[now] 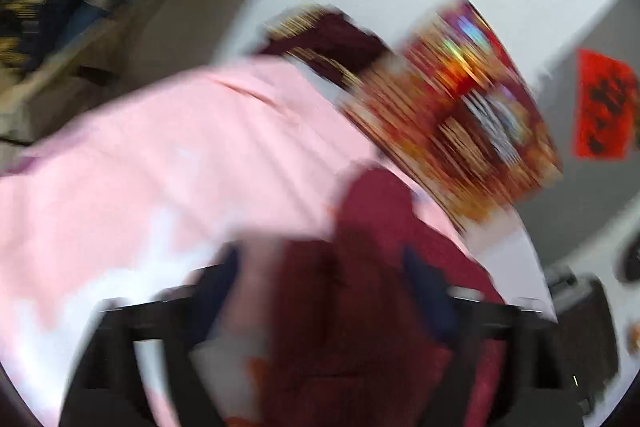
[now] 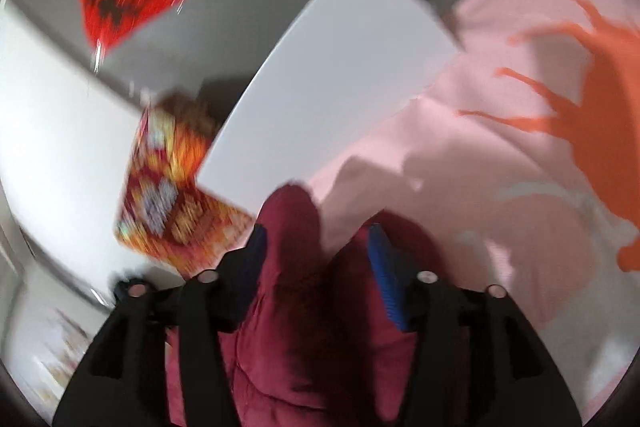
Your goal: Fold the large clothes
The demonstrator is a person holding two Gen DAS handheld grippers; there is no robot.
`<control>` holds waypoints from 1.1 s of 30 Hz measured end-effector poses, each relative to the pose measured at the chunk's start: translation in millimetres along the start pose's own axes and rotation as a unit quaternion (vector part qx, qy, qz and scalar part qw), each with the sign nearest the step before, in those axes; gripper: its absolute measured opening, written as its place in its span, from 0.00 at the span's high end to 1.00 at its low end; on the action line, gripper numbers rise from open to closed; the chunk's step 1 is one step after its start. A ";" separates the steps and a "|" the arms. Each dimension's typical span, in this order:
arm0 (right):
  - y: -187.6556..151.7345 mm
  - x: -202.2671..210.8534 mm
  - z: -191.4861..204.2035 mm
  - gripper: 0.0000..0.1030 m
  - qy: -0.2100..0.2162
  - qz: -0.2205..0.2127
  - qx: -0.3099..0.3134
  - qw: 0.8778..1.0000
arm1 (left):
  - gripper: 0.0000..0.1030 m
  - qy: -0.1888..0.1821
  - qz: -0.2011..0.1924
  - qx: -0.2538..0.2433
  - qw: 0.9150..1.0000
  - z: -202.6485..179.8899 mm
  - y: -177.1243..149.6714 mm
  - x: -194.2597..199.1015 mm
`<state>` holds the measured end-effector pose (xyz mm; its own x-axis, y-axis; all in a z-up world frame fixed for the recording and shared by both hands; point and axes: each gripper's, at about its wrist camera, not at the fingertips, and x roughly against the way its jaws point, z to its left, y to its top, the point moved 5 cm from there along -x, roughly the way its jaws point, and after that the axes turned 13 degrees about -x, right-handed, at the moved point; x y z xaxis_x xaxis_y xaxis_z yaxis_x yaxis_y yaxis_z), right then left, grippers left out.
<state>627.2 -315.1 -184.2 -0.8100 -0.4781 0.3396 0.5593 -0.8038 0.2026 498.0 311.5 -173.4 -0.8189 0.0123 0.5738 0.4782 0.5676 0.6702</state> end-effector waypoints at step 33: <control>-138.0 -15.3 83.2 0.08 -0.089 0.074 0.312 0.943 | 0.03 0.015 -0.004 -0.245 0.969 -121.8 -57.5 10.4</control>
<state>577.0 -167.5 -141.0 -0.7035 -0.4577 0.5437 0.7037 -0.3414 0.6231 500.6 178.7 -148.6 -0.8174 -0.0184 0.5757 0.5708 0.1085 0.8139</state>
